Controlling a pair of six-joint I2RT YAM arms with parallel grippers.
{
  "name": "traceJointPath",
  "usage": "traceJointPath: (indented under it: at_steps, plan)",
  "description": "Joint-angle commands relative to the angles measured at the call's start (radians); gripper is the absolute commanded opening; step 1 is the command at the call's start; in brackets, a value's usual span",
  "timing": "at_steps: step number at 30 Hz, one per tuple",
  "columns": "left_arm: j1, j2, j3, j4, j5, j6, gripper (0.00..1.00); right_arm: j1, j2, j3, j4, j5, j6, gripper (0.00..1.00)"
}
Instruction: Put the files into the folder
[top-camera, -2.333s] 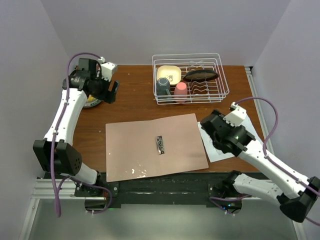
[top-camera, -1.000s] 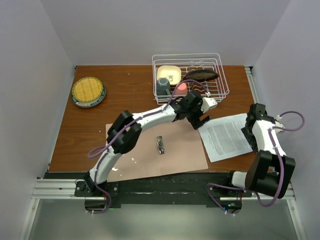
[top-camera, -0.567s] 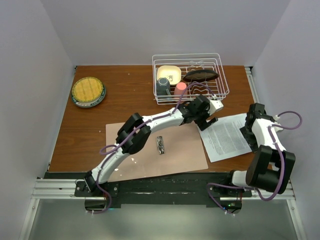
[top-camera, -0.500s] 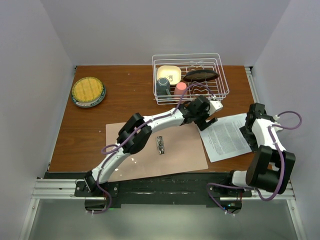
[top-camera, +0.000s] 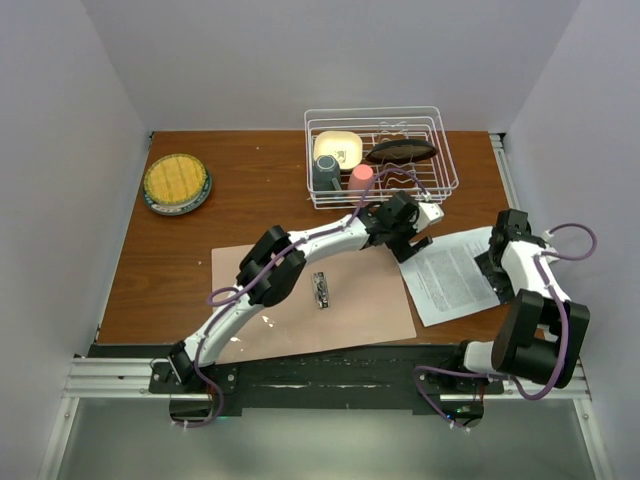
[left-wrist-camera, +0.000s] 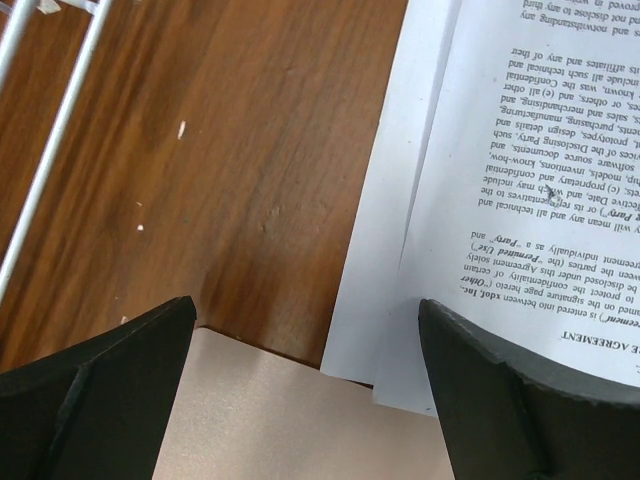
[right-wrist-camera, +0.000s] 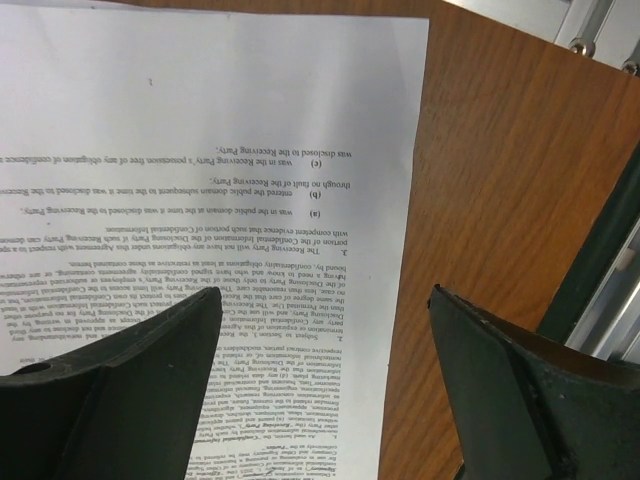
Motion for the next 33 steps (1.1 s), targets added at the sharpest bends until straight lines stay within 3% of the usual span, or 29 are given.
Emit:
traceJointPath:
  at_steps: [1, 7, 15, 20, 33]
  plan:
    - [0.012, -0.006, 0.062, -0.082, 0.083, 0.014, 1.00, 0.004, -0.030, -0.022, 0.051, -0.048, -0.056, 0.88]
    - [0.044, -0.120, 0.021, -0.109, 0.214, -0.003, 1.00, 0.079, 0.033, -0.019, 0.055, -0.042, -0.039, 0.88]
    - [0.033, -0.045, 0.102, -0.119, 0.232, -0.007, 1.00, 0.251, 0.124, -0.004, 0.048, -0.011, 0.068, 0.89]
    - [0.030, 0.020, 0.158, -0.150, 0.203, 0.000, 1.00, 0.260, 0.136, -0.030, 0.080, -0.016, 0.082, 0.89]
    - [0.058, 0.006, 0.084, -0.141, 0.264, -0.024, 1.00, 0.332, 0.236, -0.031, 0.127, -0.022, 0.136, 0.88]
